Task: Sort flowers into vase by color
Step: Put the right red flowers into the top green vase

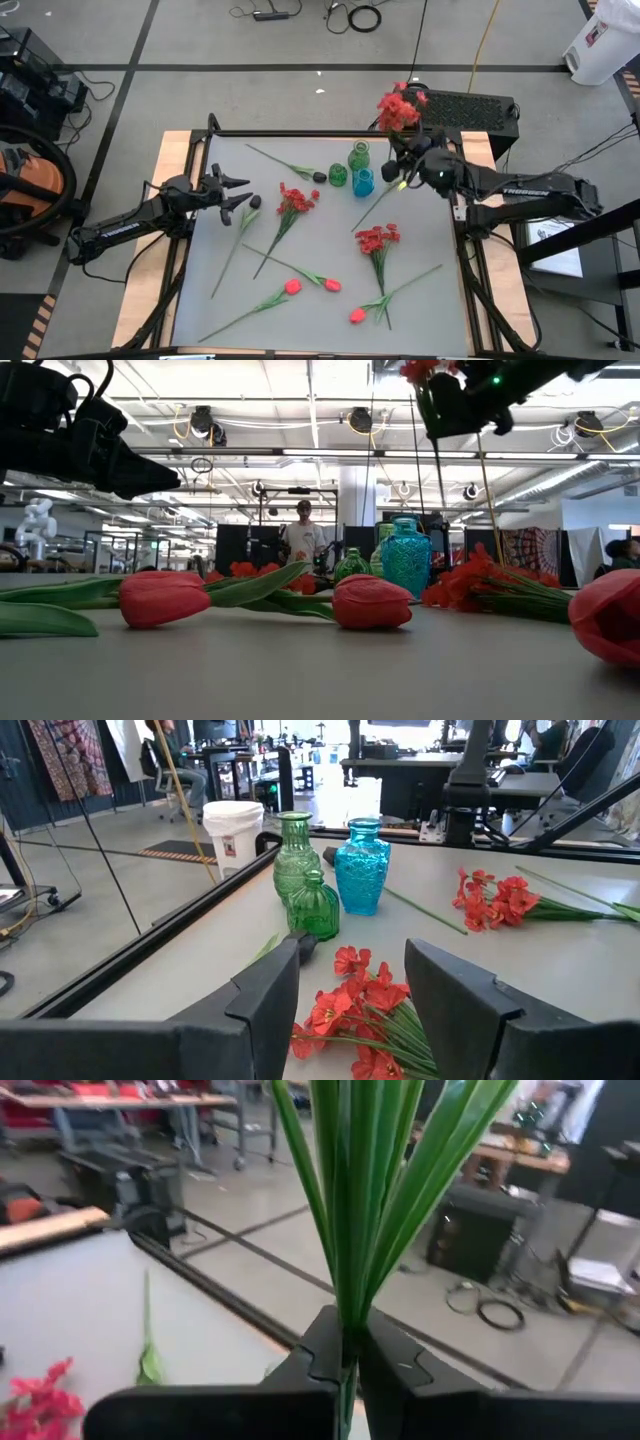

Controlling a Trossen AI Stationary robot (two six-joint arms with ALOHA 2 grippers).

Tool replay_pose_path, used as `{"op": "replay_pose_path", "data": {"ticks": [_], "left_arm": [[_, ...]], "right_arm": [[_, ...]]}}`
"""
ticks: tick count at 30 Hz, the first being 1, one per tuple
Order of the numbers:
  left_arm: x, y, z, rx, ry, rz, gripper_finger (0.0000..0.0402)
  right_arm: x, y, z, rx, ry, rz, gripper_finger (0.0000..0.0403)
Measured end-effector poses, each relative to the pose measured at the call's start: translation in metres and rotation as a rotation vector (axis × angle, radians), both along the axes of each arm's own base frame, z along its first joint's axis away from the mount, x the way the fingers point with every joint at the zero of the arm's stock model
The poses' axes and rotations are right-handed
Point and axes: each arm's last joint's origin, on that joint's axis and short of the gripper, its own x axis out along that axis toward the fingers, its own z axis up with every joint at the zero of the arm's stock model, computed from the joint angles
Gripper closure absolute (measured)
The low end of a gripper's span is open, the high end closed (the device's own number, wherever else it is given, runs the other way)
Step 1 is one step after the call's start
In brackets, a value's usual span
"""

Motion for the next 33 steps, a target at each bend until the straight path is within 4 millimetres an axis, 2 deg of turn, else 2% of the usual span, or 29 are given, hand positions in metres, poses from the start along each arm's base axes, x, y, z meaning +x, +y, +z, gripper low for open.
{"op": "replay_pose_path", "data": {"ticks": [7,14,25,33], "left_arm": [[0.000,0.000,0.000,0.000,0.000,0.000,0.0210],[0.000,0.000,0.000,0.000,0.000,0.000,0.0210],[0.000,0.000,0.000,0.000,0.000,0.000,0.0210],[0.000,0.000,0.000,0.000,0.000,0.000,0.0210]], "right_arm": [[-0.006,-0.031,0.008,-0.014,-0.069,0.157,0.0395],[-0.011,-0.060,0.005,-0.010,-0.078,0.205,0.0395],[0.011,-0.100,-0.021,0.013,-0.097,0.298,0.0395],[0.024,-0.112,-0.036,0.051,-0.138,0.353,0.0395]]}}
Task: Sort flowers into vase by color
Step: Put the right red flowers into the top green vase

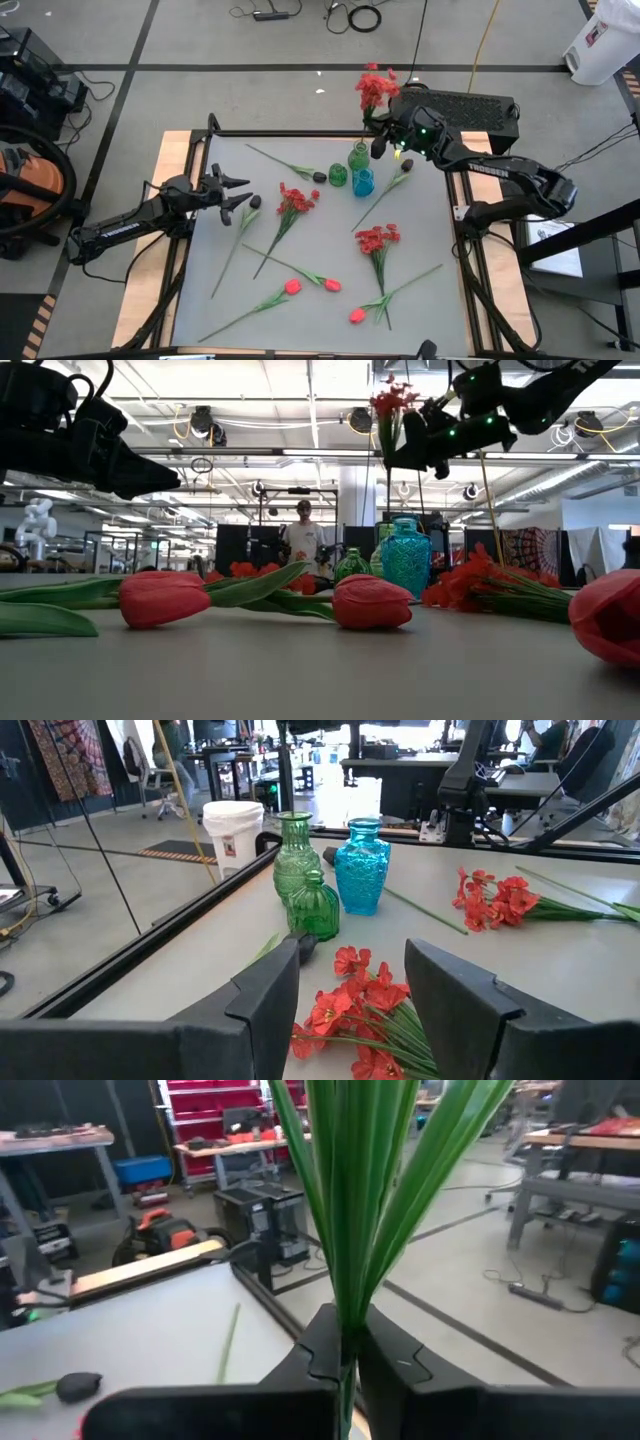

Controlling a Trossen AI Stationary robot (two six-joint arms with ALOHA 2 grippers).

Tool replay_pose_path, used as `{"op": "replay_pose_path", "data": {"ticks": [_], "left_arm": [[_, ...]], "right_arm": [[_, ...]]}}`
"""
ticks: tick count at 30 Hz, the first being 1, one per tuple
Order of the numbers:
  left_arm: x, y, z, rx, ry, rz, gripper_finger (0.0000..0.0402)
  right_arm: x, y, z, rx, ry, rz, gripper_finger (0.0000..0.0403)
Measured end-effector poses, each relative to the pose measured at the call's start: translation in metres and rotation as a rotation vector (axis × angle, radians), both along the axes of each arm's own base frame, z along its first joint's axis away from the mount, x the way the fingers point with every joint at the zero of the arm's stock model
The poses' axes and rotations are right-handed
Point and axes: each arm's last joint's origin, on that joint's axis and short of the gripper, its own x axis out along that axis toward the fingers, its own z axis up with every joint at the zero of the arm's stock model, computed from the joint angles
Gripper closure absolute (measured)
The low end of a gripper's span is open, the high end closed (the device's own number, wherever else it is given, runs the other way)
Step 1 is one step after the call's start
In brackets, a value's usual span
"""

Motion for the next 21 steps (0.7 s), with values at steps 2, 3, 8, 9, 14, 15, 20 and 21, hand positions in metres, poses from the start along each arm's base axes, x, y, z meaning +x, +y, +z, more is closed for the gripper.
{"op": "replay_pose_path", "data": {"ticks": [2,3,8,9,14,15,20,21], "left_arm": [[0.000,0.000,0.000,0.000,0.000,0.000,0.0210],[0.000,0.000,0.000,0.000,0.000,0.000,0.0210],[0.000,0.000,0.000,0.000,-0.001,0.000,0.0210],[0.000,0.000,0.000,0.000,0.000,0.000,0.0210],[0.000,0.000,0.000,0.000,0.000,0.000,0.0210],[0.000,0.000,0.000,0.000,0.000,0.000,0.0210],[0.000,0.000,0.000,0.000,0.000,0.000,0.0210],[0.000,0.000,0.000,0.000,-0.001,0.000,0.0210]], "right_arm": [[0.002,-0.001,-0.004,0.009,0.012,0.001,0.0395],[0.003,-0.002,-0.006,0.015,0.019,0.001,0.0395],[0.005,-0.003,-0.012,0.030,0.038,0.004,0.0392],[0.006,-0.003,-0.012,0.033,0.041,0.008,0.0388],[0.007,-0.002,-0.014,0.042,0.057,0.013,0.0350],[0.007,-0.002,-0.014,0.043,0.058,0.013,0.0339],[0.007,-0.001,-0.015,0.047,0.066,0.018,0.0283],[0.007,0.000,-0.016,0.051,0.072,0.020,0.0273]]}}
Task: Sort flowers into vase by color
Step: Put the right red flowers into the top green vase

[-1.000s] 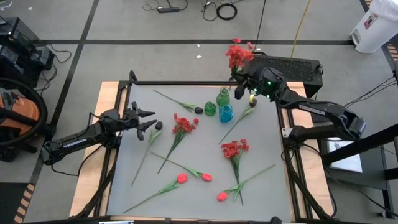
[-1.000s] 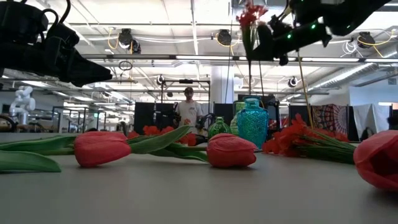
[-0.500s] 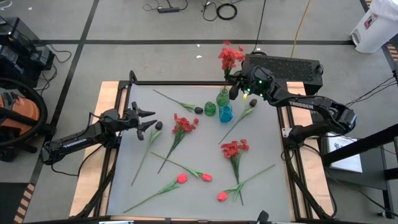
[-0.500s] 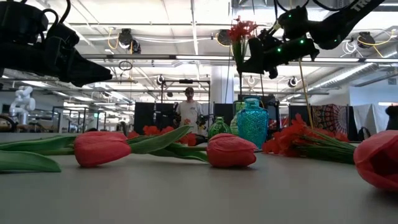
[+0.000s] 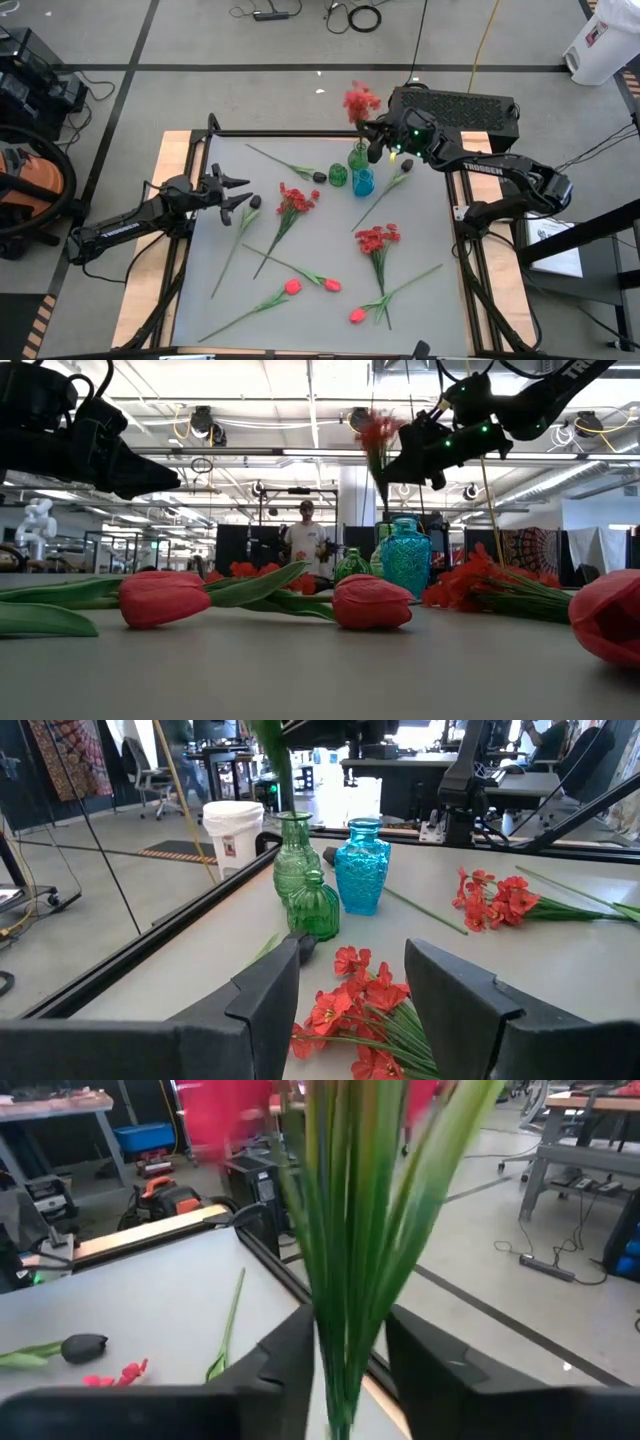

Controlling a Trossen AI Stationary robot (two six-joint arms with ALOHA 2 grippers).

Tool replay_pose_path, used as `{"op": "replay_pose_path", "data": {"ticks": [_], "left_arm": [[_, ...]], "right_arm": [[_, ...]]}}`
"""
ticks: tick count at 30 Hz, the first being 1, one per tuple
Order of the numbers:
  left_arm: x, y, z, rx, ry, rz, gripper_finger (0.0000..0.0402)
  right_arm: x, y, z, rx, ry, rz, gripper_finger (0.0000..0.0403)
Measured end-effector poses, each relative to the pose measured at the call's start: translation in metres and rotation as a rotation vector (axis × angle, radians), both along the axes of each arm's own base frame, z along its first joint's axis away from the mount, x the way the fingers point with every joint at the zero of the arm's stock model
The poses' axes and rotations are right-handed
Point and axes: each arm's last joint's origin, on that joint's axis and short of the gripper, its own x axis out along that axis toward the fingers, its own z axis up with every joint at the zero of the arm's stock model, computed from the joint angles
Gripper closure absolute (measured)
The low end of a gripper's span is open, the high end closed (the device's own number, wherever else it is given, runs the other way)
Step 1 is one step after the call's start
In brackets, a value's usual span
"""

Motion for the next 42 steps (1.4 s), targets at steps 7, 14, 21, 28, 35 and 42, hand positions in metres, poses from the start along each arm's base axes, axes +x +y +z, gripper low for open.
{"op": "replay_pose_path", "data": {"ticks": [7,14,21,28,35,42], "left_arm": [[0.000,0.000,0.000,0.000,0.001,0.000,0.0210],[0.000,0.000,0.000,0.000,0.000,0.000,0.0210],[0.000,0.000,0.000,0.000,0.000,0.000,0.0210],[0.000,0.000,0.000,0.000,0.000,0.000,0.0210],[0.000,0.000,0.000,0.000,0.001,0.000,0.0210],[0.000,0.000,0.000,0.000,0.000,0.000,0.0210]], "right_arm": [[-0.003,0.004,-0.005,0.030,0.079,0.008,0.0220],[-0.022,0.019,0.016,0.036,0.084,0.005,0.0202],[-0.054,0.044,0.036,0.113,0.087,-0.008,0.0202],[-0.076,0.076,0.036,0.324,0.137,0.001,0.0202],[-0.071,0.103,0.029,0.507,0.174,0.068,0.0215],[-0.050,0.137,0.020,0.604,0.227,0.129,0.0238]]}}
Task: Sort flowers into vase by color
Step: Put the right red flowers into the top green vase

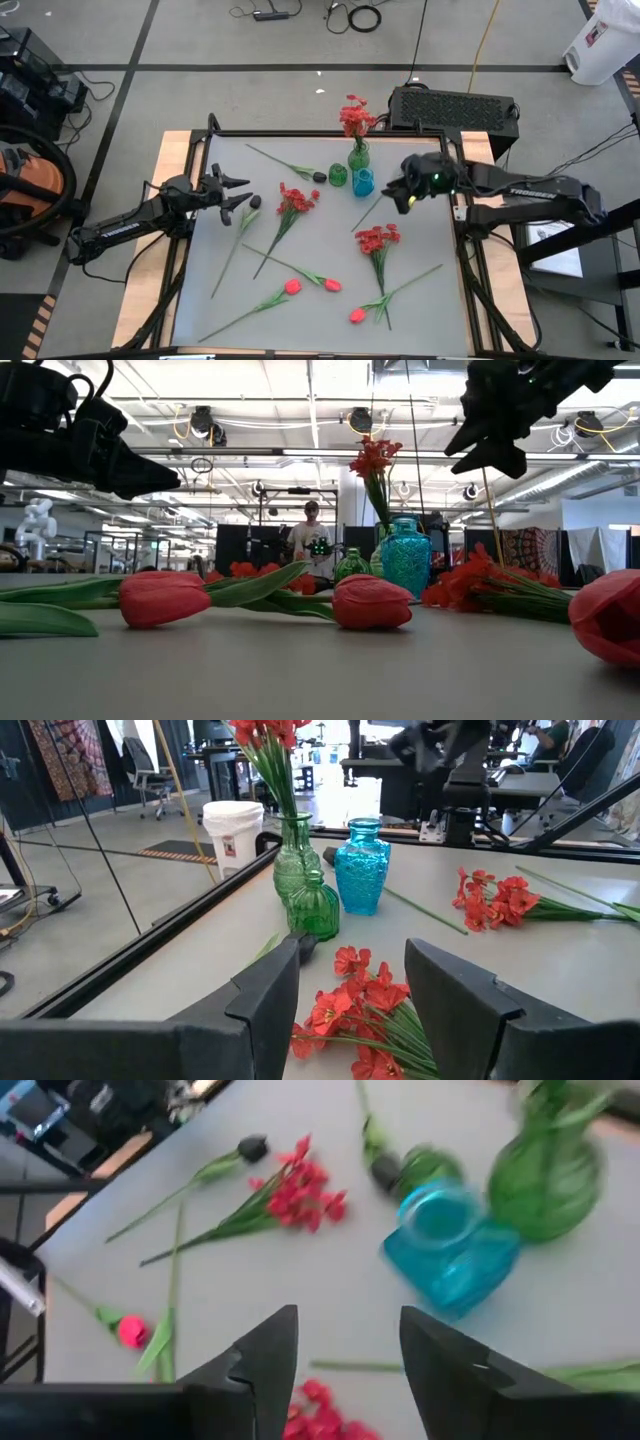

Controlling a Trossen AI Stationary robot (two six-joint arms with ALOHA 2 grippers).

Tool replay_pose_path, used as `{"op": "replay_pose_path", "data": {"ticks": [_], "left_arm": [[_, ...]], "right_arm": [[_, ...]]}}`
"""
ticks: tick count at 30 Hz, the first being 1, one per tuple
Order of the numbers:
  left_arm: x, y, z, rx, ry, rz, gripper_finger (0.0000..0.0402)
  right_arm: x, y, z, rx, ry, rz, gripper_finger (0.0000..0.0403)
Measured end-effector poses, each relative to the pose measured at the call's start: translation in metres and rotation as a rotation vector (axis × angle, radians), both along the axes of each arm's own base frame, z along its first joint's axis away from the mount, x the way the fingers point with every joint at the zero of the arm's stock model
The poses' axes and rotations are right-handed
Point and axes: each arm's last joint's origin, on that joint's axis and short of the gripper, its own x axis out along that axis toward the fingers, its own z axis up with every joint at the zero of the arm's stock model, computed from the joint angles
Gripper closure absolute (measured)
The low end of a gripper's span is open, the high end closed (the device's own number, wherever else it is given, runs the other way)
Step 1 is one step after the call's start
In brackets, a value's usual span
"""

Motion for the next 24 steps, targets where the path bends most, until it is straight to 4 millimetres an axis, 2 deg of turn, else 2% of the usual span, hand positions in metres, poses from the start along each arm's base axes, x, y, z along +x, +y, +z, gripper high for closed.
{"op": "replay_pose_path", "data": {"ticks": [8,24], "left_arm": [[0.000,0.000,0.000,0.000,0.000,0.000,0.0210],[0.000,0.000,0.000,0.000,0.000,0.000,0.0210]], "right_arm": [[0.018,0.036,-0.016,0.115,0.074,0.006,0.0243],[0.045,0.096,-0.068,0.328,0.313,-0.084,0.0243]]}}
